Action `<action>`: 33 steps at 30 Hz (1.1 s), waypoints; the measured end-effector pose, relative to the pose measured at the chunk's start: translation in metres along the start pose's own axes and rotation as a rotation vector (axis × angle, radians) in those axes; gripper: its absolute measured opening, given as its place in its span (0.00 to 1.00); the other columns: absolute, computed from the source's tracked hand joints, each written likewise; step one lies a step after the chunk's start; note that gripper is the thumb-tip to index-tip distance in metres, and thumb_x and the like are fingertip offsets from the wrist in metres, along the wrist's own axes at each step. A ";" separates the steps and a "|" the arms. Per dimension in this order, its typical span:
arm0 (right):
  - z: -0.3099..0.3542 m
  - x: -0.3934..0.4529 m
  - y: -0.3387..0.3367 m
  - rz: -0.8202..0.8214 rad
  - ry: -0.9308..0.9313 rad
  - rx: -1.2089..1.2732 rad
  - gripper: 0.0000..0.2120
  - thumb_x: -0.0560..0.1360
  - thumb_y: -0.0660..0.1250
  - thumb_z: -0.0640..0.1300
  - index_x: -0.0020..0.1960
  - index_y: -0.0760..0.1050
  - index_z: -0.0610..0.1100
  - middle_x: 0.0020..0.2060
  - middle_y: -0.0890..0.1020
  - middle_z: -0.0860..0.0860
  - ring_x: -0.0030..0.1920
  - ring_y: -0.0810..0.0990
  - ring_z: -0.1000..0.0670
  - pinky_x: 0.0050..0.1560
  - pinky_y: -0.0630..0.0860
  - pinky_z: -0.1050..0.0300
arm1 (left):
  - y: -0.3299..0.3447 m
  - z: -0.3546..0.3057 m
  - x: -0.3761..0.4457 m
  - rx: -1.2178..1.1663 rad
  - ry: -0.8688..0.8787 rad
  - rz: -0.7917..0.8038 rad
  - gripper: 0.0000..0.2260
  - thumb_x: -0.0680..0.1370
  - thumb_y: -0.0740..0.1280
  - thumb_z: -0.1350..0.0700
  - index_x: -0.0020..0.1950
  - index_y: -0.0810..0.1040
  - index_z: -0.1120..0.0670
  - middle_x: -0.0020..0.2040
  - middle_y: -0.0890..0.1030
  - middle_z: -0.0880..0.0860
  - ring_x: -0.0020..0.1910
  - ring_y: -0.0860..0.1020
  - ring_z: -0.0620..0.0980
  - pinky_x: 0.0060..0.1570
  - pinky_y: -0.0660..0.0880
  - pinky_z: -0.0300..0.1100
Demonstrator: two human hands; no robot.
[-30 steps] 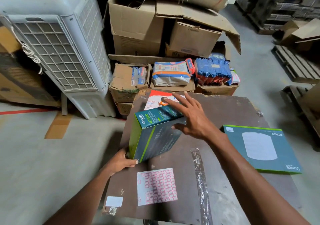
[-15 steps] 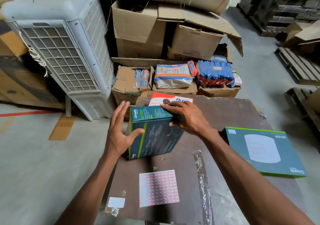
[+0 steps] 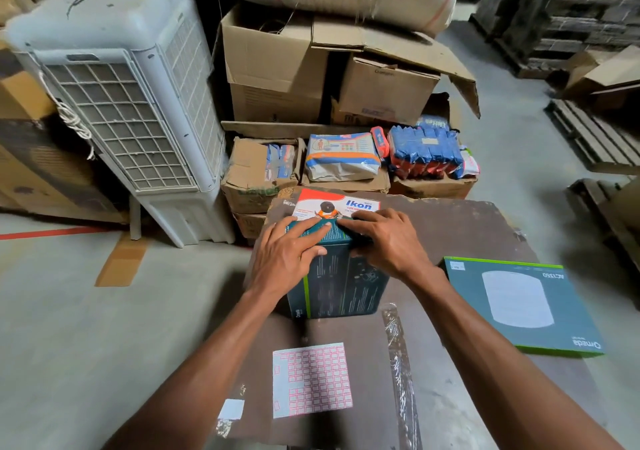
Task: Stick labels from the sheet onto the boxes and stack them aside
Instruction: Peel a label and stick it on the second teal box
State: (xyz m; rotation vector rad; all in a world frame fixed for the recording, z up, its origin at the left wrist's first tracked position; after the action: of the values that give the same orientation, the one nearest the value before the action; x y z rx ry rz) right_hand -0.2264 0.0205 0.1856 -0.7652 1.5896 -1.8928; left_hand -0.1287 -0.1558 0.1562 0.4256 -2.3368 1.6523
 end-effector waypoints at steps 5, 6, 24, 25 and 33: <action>-0.004 -0.024 0.015 -0.108 0.073 0.032 0.29 0.78 0.70 0.54 0.78 0.66 0.59 0.76 0.71 0.49 0.74 0.69 0.36 0.73 0.64 0.38 | 0.008 -0.006 0.007 -0.022 -0.018 -0.003 0.22 0.78 0.73 0.50 0.71 0.76 0.40 0.73 0.74 0.42 0.75 0.69 0.57 0.70 0.69 0.56; -0.003 -0.028 0.019 -0.140 0.072 0.023 0.29 0.79 0.69 0.53 0.78 0.66 0.58 0.75 0.71 0.48 0.74 0.69 0.35 0.73 0.64 0.37 | 0.009 -0.004 0.006 -0.014 -0.023 0.001 0.23 0.78 0.73 0.50 0.72 0.75 0.39 0.73 0.73 0.41 0.76 0.67 0.57 0.71 0.68 0.56; 0.002 -0.043 0.044 -0.245 0.027 -0.040 0.33 0.80 0.68 0.53 0.81 0.59 0.56 0.78 0.66 0.49 0.78 0.62 0.37 0.78 0.56 0.35 | 0.022 -0.004 -0.009 0.087 0.009 -0.061 0.29 0.77 0.73 0.57 0.75 0.71 0.40 0.76 0.71 0.44 0.78 0.65 0.54 0.74 0.61 0.63; 0.002 -0.044 0.043 -0.252 0.021 -0.038 0.32 0.80 0.67 0.53 0.81 0.59 0.56 0.78 0.67 0.49 0.78 0.63 0.37 0.78 0.57 0.36 | 0.020 -0.005 -0.009 0.107 0.002 -0.050 0.27 0.78 0.72 0.55 0.75 0.71 0.40 0.75 0.72 0.43 0.77 0.65 0.54 0.73 0.61 0.63; -0.003 -0.043 0.039 -0.244 -0.018 -0.074 0.31 0.81 0.64 0.56 0.81 0.57 0.59 0.78 0.67 0.46 0.76 0.65 0.34 0.76 0.61 0.35 | 0.013 -0.016 0.005 0.216 -0.019 0.013 0.20 0.82 0.53 0.38 0.74 0.68 0.32 0.72 0.73 0.44 0.70 0.69 0.53 0.66 0.63 0.55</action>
State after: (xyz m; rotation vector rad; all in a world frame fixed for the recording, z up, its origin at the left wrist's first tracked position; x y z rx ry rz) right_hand -0.1973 0.0477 0.1429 -1.0462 1.6250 -1.9963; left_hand -0.1380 -0.1368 0.1524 0.4694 -2.1863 1.9230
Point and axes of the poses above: each hand's wrist, its own x-axis towards the middle knuckle, its own y-axis out of the palm, z = x × y, the point moved 5 cm from there along x, towards the middle knuckle
